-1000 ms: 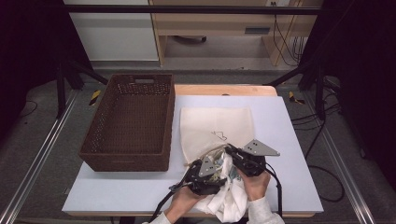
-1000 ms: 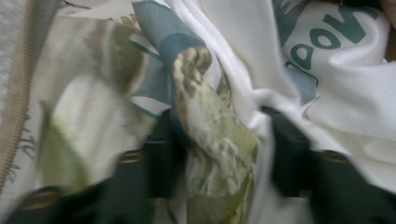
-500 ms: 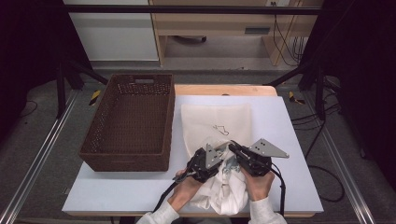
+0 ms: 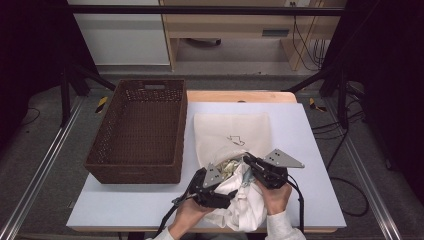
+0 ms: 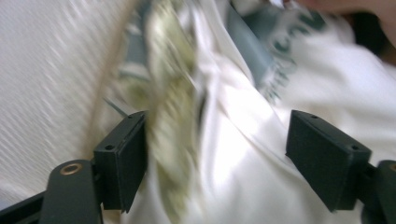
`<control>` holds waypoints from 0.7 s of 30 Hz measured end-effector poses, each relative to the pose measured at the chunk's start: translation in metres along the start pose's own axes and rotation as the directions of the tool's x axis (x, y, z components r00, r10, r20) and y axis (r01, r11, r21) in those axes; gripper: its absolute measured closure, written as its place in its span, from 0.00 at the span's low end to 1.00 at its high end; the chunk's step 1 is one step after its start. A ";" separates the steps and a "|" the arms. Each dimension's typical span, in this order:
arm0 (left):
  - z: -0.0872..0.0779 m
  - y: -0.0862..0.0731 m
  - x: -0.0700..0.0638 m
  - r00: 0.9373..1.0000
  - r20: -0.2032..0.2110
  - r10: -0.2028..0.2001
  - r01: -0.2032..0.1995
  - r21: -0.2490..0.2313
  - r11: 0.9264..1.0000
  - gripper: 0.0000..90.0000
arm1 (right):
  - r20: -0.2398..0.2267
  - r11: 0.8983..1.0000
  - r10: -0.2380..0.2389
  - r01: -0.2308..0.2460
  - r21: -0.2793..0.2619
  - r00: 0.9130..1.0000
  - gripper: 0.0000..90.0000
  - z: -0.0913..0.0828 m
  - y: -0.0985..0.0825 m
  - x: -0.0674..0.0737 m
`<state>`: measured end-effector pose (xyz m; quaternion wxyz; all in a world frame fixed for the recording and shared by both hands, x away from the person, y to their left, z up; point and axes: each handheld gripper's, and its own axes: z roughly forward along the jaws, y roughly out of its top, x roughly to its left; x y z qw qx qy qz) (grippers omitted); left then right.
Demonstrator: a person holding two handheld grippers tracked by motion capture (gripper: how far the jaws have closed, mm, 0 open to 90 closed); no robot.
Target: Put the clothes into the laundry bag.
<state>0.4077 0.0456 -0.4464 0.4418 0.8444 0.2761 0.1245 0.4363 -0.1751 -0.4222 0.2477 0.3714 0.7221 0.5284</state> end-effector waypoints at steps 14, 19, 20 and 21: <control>0.014 0.000 0.001 0.999 -0.026 -0.021 0.021 -0.001 1.000 0.87 | 0.009 1.000 -0.001 0.001 0.004 1.000 0.96 0.002 -0.001 0.001; 0.019 0.021 0.009 0.994 -0.104 0.029 -0.028 0.008 1.000 0.88 | 0.022 1.000 0.004 -0.003 -0.028 1.000 0.96 -0.003 0.001 -0.002; 0.024 0.024 0.012 0.990 -0.132 0.050 -0.047 0.024 0.999 0.88 | 0.023 0.999 0.006 -0.005 -0.038 1.000 0.96 -0.005 0.002 -0.002; 0.029 0.026 0.016 0.988 -0.147 0.052 -0.047 0.032 0.998 0.88 | 0.021 0.999 0.007 -0.007 -0.047 1.000 0.96 -0.007 0.003 -0.003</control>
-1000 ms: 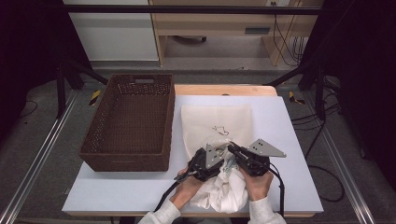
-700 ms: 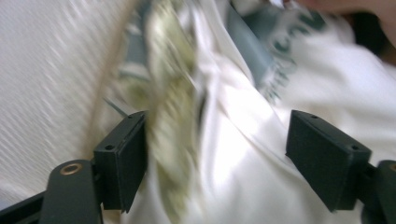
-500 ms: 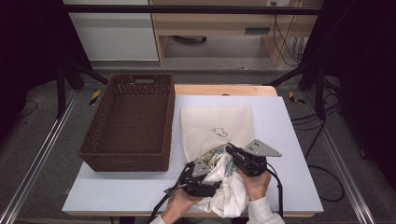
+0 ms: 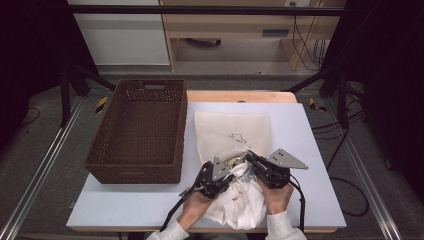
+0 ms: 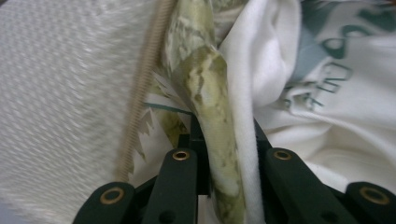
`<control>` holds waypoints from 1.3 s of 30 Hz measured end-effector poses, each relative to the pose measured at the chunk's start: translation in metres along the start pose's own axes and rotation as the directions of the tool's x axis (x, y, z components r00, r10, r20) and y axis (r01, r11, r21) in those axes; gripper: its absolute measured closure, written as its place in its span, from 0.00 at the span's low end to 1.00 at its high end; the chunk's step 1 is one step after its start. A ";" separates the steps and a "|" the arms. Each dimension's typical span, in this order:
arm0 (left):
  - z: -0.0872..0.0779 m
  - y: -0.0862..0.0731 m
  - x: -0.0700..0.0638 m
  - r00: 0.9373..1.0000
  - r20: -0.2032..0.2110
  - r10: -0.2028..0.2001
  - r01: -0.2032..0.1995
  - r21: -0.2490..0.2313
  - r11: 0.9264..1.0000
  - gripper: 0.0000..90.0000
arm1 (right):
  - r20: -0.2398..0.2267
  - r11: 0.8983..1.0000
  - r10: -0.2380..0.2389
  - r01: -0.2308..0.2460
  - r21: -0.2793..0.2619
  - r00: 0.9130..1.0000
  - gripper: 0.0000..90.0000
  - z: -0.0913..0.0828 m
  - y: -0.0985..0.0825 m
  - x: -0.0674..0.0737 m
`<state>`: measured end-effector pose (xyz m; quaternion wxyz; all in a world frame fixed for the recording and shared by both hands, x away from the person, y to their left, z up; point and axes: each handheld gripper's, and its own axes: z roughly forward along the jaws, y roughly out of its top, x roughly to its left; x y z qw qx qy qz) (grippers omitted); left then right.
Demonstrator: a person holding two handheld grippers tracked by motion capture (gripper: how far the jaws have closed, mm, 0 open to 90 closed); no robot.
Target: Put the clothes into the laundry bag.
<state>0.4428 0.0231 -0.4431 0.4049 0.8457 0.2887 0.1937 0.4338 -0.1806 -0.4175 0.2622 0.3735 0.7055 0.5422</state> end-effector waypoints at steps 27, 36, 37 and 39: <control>0.002 -0.033 -0.017 0.998 0.039 -0.039 0.037 0.056 0.998 0.70 | -0.019 0.999 -0.009 0.010 0.049 1.000 0.96 0.007 -0.002 0.003; -0.006 -0.009 -0.011 1.000 -0.005 -0.019 0.019 0.011 1.000 0.83 | -0.013 1.000 0.008 -0.007 0.025 1.000 0.96 0.003 -0.001 0.000; -0.002 -0.004 -0.010 1.000 -0.027 -0.005 0.006 0.019 1.000 0.83 | -0.013 1.000 0.006 -0.006 0.019 1.000 0.96 0.002 0.000 -0.001; 0.009 0.000 -0.006 0.998 -0.059 0.002 0.001 0.043 0.999 0.83 | -0.016 1.000 0.005 -0.005 0.013 1.000 0.96 0.000 0.002 0.000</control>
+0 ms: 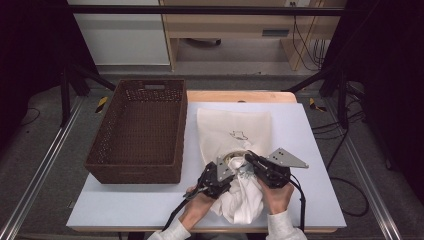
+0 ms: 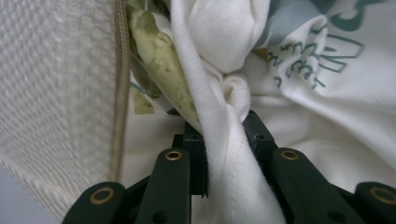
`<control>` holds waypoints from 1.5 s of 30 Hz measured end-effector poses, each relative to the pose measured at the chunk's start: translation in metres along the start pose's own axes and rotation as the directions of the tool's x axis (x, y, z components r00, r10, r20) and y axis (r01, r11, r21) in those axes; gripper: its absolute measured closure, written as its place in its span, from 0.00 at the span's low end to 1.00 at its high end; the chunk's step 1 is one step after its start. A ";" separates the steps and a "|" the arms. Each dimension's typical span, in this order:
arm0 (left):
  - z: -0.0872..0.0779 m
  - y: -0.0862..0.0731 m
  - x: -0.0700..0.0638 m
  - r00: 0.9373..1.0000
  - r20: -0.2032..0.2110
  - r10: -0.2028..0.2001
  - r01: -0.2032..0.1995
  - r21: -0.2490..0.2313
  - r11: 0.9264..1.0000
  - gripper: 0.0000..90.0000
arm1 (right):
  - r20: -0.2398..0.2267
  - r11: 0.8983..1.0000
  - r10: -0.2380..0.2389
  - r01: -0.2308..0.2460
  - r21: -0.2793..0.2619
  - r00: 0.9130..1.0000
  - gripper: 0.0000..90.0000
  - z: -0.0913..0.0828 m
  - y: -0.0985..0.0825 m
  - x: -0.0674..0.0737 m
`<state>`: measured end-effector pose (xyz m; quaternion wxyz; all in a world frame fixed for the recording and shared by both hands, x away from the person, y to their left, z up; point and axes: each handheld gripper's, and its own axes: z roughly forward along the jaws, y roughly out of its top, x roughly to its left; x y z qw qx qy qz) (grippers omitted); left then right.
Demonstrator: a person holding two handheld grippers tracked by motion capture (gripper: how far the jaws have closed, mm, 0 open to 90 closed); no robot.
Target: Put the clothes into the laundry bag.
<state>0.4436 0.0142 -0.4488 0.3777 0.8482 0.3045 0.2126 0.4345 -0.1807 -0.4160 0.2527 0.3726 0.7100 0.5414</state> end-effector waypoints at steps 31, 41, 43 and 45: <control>-0.005 -0.029 -0.017 0.997 0.072 0.008 -0.010 0.032 0.999 0.69 | -0.005 0.999 0.004 -0.004 0.046 1.000 0.96 0.007 -0.004 0.001; 0.005 0.002 -0.004 1.000 0.003 0.004 -0.004 -0.013 1.000 0.85 | 0.005 1.000 0.009 -0.009 0.028 1.000 0.96 0.003 -0.002 -0.001; 0.016 0.002 0.000 1.000 -0.023 0.004 -0.004 -0.013 1.000 0.85 | 0.001 1.000 0.008 -0.008 0.027 1.000 0.96 0.002 -0.001 0.000; 0.026 -0.001 0.004 0.999 -0.034 0.005 -0.005 -0.010 1.000 0.83 | -0.002 1.000 0.003 -0.003 0.030 1.000 0.96 0.003 -0.001 0.000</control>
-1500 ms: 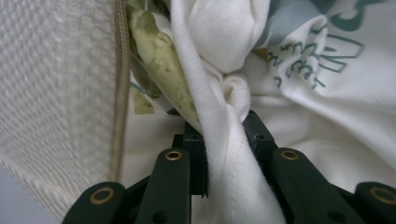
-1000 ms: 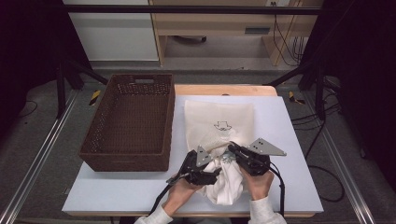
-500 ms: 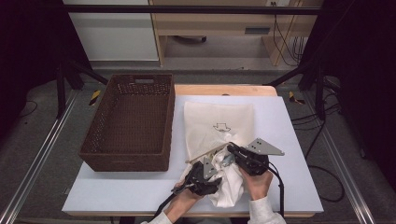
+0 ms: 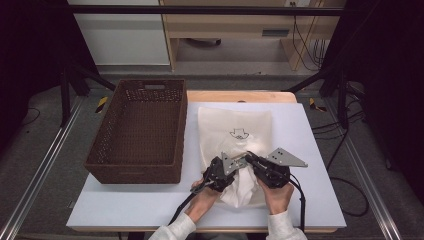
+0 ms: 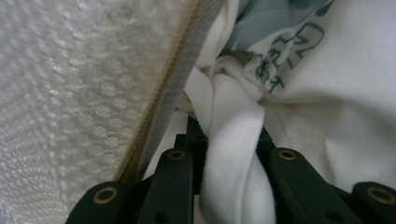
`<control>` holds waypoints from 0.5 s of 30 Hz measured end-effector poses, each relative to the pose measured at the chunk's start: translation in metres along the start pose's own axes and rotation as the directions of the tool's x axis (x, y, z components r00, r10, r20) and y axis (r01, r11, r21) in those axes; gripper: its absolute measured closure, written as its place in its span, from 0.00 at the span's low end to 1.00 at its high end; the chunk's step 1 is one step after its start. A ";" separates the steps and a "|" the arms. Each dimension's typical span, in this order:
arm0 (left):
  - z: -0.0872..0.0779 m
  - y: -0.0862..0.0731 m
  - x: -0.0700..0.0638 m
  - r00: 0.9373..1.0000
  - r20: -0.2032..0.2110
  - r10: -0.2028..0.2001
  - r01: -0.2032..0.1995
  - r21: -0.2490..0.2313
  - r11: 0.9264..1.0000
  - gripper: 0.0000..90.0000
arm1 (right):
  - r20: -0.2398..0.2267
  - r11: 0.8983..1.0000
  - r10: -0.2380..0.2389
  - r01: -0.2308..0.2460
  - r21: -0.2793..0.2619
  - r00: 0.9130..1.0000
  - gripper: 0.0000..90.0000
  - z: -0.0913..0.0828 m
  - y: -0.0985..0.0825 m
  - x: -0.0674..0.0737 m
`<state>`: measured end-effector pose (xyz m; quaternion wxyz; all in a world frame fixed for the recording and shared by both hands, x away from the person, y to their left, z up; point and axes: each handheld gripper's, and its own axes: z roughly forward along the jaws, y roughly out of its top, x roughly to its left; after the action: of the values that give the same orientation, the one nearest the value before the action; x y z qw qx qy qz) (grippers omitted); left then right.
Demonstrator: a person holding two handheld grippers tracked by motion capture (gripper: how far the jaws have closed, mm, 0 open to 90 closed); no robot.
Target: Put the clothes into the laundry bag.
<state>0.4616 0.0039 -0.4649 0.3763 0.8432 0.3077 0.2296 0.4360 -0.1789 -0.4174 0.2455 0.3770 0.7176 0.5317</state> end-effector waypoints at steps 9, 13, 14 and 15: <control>-0.030 -0.003 0.000 0.995 0.097 -0.028 0.031 -0.026 0.999 0.35 | 0.005 1.000 -0.005 0.005 0.017 1.000 0.96 0.003 -0.002 0.000; -0.051 -0.009 0.004 0.992 0.127 -0.025 0.029 -0.033 0.999 0.29 | 0.006 1.000 0.006 -0.006 0.011 1.000 0.96 0.000 -0.002 -0.003; -0.056 -0.010 0.005 0.990 0.136 -0.028 0.033 -0.035 0.999 0.28 | 0.007 1.000 0.006 -0.006 0.010 1.000 0.96 0.000 -0.002 -0.003; -0.061 -0.012 0.006 0.988 0.150 -0.030 0.036 -0.037 0.999 0.27 | 0.008 1.000 0.007 -0.007 0.010 1.000 0.96 0.000 -0.002 -0.003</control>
<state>0.4238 0.0446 -0.4355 0.4186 0.8453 0.2880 0.1653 0.4373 -0.1816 -0.4190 0.2444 0.3827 0.7180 0.5275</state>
